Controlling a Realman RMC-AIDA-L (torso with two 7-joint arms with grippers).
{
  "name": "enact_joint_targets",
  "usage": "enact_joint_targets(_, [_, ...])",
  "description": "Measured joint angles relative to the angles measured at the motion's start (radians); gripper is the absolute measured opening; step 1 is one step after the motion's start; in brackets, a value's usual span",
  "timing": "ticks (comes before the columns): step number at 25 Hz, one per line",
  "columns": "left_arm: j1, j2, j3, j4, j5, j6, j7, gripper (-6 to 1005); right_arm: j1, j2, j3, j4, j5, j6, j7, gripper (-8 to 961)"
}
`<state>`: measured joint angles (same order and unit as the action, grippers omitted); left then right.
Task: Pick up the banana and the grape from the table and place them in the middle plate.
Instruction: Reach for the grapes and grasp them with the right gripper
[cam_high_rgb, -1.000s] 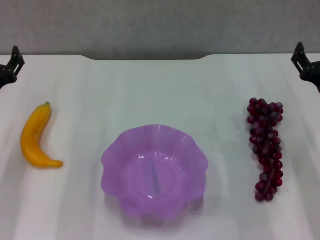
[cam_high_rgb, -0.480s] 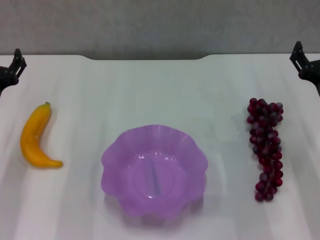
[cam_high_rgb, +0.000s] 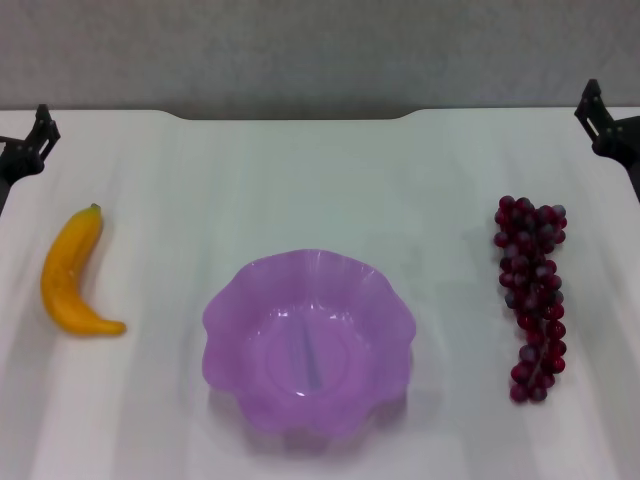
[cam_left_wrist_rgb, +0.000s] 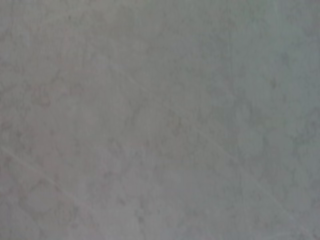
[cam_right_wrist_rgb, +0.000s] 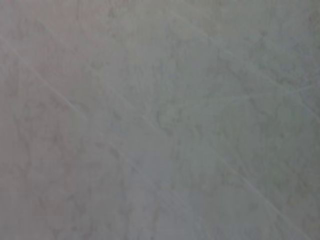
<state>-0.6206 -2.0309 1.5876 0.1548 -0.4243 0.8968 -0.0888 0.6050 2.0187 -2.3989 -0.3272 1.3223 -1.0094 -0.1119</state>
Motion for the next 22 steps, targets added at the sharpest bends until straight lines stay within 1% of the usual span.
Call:
enact_joint_targets(5, [0.0, 0.0, 0.0, 0.0, 0.0, -0.007, 0.0, 893, -0.004, 0.0, 0.0, -0.017, 0.0, 0.003, 0.0, 872])
enact_joint_targets(7, [-0.001, 0.0, 0.0, 0.0, 0.0, -0.007, 0.0, 893, -0.003, -0.001, 0.0, -0.024, 0.0, 0.027, 0.0, 871])
enact_joint_targets(10, [0.002, 0.001, 0.0, 0.0, -0.001, -0.008, 0.0, 893, 0.01, -0.005, 0.018, -0.043, 0.001, 0.12, 0.0, 871])
enact_joint_targets(12, [0.003, 0.001, 0.0, 0.0, -0.001, -0.009, 0.0, 894, 0.031, -0.007, 0.057, -0.049, 0.001, 0.216, -0.003, 871])
enact_joint_targets(13, [0.003, 0.001, 0.0, 0.0, -0.001, -0.009, 0.0, 894, 0.031, -0.007, 0.057, -0.049, 0.001, 0.216, -0.003, 871])
enact_joint_targets(17, [0.004, 0.002, 0.0, 0.0, -0.001, -0.009, 0.001, 894, 0.061, -0.01, 0.111, -0.041, -0.005, 0.333, -0.012, 870])
enact_joint_targets(21, [0.006, 0.002, 0.0, 0.0, -0.001, -0.014, 0.003, 894, 0.093, -0.015, 0.136, -0.04, -0.01, 0.433, -0.056, 869])
enact_joint_targets(22, [0.007, 0.002, 0.0, -0.001, -0.001, -0.019, 0.004, 894, 0.11, -0.016, 0.16, -0.045, -0.01, 0.498, -0.091, 869])
